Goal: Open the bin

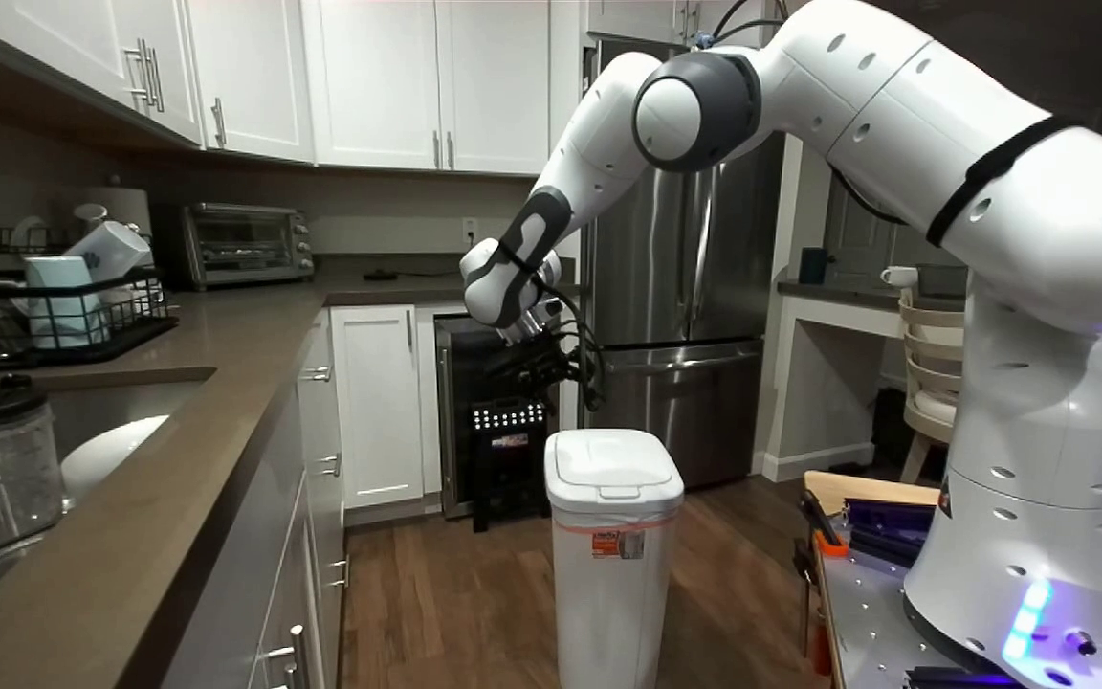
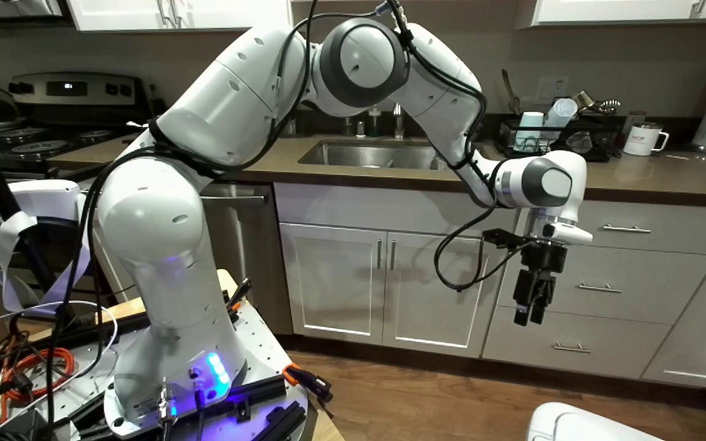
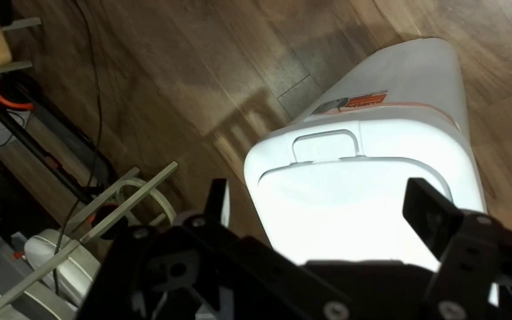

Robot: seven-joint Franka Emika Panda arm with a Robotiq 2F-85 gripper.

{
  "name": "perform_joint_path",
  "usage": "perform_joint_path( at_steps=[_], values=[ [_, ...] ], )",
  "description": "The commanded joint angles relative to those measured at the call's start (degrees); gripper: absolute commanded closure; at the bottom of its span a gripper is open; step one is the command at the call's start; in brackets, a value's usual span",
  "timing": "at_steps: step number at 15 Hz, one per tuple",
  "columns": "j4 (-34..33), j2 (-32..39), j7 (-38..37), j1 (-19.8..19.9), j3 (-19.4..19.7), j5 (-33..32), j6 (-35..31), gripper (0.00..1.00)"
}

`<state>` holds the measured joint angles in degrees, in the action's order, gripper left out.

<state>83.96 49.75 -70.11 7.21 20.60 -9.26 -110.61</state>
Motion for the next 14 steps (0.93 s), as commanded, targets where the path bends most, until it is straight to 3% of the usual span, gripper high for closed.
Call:
perform_joint_path(
  at_steps=[1,5,7,12,13,14],
  values=[
    [-0.42,0.28,3.7,1.16,-2.08,0.05,1.24,0.0],
    [-1.15,1.19,17.02,4.21,-4.96,0.95,0.17,0.0],
    [-1.19,0.59,22.8,5.81,-4.24,0.66,0.51,0.0],
    [-1.81,-1.19,42.35,13.91,-4.07,3.53,-0.04,0.0],
    [-2.77,-0.69,43.56,15.01,-3.76,5.09,1.48,0.0],
    [-2.73,0.43,39.51,11.99,-1.82,3.47,0.2,0.0]
  ],
)
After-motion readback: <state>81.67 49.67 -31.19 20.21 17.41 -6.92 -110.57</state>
